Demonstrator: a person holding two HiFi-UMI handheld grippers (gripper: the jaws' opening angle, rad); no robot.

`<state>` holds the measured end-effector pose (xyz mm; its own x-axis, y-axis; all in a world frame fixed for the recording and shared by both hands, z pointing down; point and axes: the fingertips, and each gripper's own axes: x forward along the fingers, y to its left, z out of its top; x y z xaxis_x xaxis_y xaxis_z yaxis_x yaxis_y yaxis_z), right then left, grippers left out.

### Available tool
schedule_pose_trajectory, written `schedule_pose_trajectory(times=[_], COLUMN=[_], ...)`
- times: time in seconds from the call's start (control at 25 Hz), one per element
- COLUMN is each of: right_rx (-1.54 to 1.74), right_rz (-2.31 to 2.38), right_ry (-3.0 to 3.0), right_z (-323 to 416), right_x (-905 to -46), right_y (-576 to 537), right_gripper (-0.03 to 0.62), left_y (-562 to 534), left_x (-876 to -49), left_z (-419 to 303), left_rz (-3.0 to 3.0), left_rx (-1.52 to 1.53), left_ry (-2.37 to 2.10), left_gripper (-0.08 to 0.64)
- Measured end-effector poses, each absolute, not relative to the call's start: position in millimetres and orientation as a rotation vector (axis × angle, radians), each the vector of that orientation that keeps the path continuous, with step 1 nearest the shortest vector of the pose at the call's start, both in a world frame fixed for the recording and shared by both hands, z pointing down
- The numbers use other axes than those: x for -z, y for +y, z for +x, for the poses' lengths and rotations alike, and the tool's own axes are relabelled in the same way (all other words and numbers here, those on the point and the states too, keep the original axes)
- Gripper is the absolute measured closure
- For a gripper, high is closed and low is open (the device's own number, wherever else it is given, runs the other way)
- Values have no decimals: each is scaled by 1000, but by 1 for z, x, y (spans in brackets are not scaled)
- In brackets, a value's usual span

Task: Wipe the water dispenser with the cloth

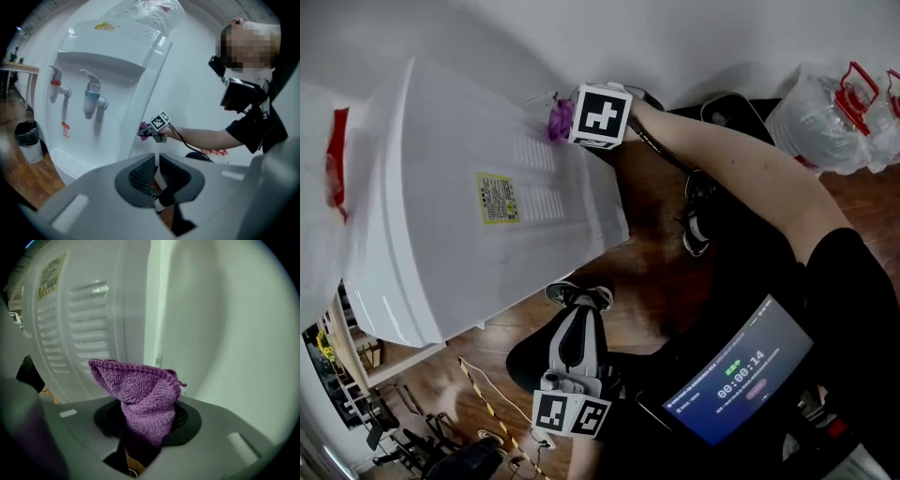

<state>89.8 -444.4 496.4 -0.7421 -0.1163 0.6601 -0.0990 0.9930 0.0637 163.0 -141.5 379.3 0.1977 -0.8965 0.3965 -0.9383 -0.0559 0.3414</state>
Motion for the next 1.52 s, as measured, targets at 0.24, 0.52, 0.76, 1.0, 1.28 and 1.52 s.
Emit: schedule_pose_trajectory(times=[0.24, 0.52, 0.76, 1.0, 1.28, 1.52], right_rx=[-56, -34, 103, 47, 97, 121], right_rz=[-85, -463, -275, 34, -154, -559], right_ry=[-2413, -2376, -2214, -2192, -2091, -2018], right_z=[98, 123, 122, 90, 99, 120], right_x=[-517, -513, -545, -558, -588, -613], right_y=[-335, -187, -275, -424, -350, -185], right_gripper=[434, 434, 434, 434, 434, 434], left_y=[-140, -140, -139, -137, -143, -148], left_x=[-386, -391, -396, -404, -412, -416], left_z=[164, 174, 171, 168, 165, 163], left_rz=[1952, 1970, 1949, 1922, 1927, 1941], left_rx=[-89, -84, -101, -114, -98, -83], left_ry=[-1682, -1647, -1666, -1667, -1650, -1650], left_gripper=[512, 512, 512, 512, 512, 512])
